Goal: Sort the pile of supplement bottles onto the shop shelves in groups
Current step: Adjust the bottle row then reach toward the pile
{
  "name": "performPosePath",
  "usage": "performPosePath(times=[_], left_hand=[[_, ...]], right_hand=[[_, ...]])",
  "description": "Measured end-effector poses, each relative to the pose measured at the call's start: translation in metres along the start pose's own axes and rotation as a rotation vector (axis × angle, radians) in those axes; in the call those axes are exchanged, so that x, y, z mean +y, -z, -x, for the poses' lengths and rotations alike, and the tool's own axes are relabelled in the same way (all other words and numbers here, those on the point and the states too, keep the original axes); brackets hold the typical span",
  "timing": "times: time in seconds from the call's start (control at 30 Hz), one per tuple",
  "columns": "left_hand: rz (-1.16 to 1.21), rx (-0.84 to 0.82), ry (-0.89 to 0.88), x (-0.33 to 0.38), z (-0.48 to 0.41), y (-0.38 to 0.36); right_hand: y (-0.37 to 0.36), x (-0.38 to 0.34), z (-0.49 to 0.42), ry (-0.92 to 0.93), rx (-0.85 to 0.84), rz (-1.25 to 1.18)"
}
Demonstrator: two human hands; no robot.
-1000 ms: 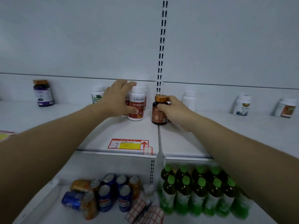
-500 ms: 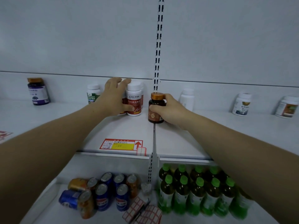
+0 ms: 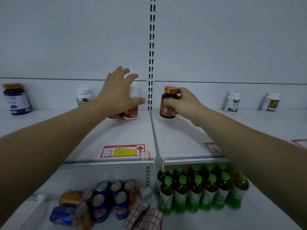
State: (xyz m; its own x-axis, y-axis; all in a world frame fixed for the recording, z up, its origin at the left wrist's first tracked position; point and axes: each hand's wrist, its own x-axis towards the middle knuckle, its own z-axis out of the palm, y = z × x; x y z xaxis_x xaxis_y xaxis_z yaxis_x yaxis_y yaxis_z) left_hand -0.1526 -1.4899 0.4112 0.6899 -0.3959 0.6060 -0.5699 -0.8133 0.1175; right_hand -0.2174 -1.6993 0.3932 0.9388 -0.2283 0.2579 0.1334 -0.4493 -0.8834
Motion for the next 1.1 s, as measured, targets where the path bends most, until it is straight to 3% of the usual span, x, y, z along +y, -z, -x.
performPosePath(times=[0.13,0.37,0.47,0.77,1.1], left_hand=[[0.175,-0.010,-0.118,0.050,-0.001,-0.007],[0.679,-0.429,0.031,0.199,-0.006,-0.052],[0.778,-0.500,0.018,0.270,-0.008,-0.071],[0.947,-0.608,-0.114,0.475,-0.010,-0.113],[0.862,-0.690,-0.265,0.605,-0.054,-0.171]], right_hand=[[0.037,0.011,0.011,-0.041,0.117,-0.027],[0.136,0.045,0.050,-0.084,0.246,-0.044],[0.199,0.065,0.074,-0.090,0.287,-0.036],[0.377,0.129,0.147,-0.107,0.385,-0.001],[0.493,0.187,0.155,-0.181,0.555,-0.006]])
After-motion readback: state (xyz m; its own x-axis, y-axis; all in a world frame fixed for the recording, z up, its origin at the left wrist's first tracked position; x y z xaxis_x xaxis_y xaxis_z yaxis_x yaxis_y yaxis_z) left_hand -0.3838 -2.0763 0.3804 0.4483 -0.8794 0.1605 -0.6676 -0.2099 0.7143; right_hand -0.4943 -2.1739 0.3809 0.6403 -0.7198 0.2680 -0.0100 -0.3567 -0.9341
